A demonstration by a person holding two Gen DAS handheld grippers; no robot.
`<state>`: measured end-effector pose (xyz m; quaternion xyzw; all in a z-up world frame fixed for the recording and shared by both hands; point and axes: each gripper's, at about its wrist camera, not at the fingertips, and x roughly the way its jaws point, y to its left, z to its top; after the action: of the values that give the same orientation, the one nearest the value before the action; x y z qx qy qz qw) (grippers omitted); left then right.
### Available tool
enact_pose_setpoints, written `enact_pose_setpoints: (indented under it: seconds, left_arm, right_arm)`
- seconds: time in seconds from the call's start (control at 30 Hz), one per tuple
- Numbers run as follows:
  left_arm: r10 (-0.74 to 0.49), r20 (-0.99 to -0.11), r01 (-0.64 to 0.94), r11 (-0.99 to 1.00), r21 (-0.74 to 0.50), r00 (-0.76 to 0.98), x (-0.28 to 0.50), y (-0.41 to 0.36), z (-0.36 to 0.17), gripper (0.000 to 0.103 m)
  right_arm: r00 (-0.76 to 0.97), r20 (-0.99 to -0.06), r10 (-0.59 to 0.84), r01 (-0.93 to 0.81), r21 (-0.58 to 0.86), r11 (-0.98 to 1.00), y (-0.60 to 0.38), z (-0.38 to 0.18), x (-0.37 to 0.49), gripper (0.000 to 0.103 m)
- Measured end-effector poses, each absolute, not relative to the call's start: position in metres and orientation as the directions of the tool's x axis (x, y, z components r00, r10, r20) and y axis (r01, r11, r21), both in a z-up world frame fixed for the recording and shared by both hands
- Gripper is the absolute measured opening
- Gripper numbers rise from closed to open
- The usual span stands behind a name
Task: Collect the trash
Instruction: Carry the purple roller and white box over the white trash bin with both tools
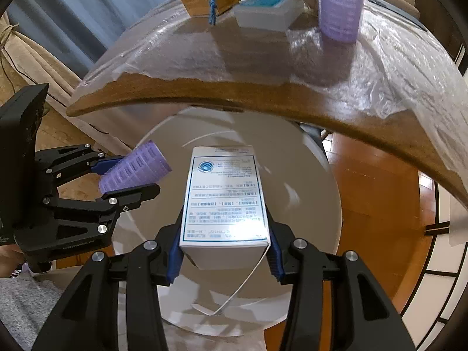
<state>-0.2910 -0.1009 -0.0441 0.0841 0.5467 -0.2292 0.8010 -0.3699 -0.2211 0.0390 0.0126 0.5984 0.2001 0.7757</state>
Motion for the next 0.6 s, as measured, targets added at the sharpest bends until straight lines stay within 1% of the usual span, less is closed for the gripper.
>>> enact_pose_setpoints:
  seconds: [0.6]
  left_arm:
    - [-0.23,-0.948,0.451,0.886,-0.111,0.219,-0.279,-0.091,-0.078,0.044]
  right_arm:
    - [0.149,-0.942,0.3,-0.284,0.25,0.926,-0.213,0.0,-0.361,0.046]
